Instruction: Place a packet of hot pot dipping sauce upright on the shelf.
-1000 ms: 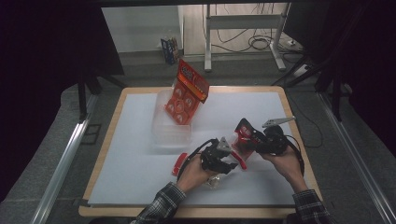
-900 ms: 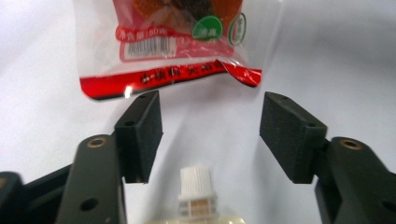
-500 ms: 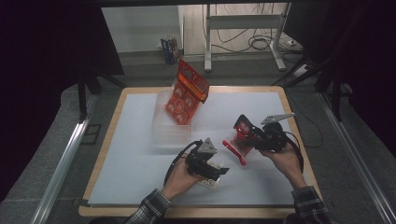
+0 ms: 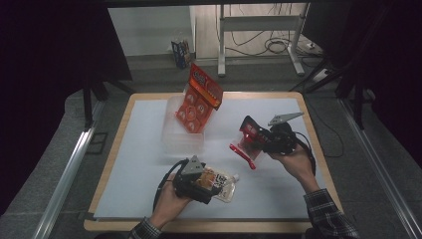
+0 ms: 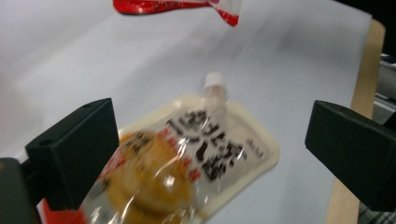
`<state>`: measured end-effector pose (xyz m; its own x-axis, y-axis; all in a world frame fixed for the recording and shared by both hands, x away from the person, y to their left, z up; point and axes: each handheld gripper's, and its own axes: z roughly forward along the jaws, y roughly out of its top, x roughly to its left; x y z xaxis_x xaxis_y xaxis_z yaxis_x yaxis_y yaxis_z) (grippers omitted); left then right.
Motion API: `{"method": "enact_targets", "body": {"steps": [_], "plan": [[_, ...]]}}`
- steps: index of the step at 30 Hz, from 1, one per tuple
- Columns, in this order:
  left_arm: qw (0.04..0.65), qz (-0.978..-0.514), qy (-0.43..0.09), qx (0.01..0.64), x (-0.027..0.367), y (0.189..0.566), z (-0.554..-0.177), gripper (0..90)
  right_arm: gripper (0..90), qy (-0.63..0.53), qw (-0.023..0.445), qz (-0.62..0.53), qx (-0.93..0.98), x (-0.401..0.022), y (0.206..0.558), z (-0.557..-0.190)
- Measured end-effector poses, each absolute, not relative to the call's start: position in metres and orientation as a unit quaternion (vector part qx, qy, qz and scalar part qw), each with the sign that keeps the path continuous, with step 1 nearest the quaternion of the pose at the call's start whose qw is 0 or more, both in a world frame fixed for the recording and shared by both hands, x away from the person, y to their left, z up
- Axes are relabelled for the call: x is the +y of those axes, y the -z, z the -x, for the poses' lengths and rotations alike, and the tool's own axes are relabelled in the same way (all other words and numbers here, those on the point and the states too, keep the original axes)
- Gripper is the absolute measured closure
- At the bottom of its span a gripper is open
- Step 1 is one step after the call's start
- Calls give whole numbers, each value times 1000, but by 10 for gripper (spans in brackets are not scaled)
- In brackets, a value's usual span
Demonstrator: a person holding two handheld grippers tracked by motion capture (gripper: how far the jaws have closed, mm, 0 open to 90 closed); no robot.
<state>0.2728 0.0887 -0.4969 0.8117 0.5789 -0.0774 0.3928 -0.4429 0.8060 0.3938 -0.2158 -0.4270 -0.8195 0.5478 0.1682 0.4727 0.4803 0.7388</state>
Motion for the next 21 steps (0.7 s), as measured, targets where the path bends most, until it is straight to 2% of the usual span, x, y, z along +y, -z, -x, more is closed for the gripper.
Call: {"method": "enact_targets", "body": {"steps": [21], "plan": [[449,-809,-143,352,163,508,-243,0,687,-414,43,-232,879,-159,415,-414]]}}
